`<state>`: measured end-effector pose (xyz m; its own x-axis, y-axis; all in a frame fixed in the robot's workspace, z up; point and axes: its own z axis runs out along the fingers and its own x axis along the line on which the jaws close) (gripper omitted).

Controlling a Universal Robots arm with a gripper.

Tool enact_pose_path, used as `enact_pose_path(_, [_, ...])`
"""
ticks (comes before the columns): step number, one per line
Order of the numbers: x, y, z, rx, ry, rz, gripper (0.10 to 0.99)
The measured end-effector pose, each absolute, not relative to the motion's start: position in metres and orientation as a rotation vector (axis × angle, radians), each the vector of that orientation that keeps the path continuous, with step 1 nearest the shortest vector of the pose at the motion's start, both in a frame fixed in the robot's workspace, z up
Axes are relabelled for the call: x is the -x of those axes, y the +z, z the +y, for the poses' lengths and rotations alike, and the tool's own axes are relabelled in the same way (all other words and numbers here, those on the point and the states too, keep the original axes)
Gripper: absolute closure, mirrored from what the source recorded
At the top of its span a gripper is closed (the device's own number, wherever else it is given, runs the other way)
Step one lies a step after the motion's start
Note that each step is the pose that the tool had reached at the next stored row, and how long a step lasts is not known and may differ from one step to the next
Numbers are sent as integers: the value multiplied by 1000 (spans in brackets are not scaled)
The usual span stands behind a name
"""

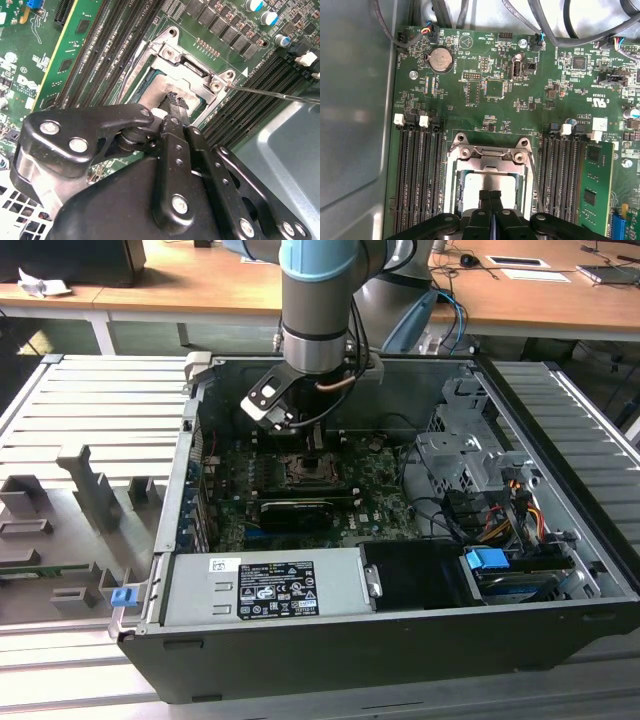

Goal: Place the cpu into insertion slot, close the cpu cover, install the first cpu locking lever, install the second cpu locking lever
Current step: 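Install the first cpu locking lever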

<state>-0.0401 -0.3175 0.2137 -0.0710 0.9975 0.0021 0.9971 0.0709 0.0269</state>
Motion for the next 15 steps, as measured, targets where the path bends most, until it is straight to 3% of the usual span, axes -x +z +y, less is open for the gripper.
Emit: enact_pose_path(15, [40, 217, -317, -2130, 33, 2286, 980])
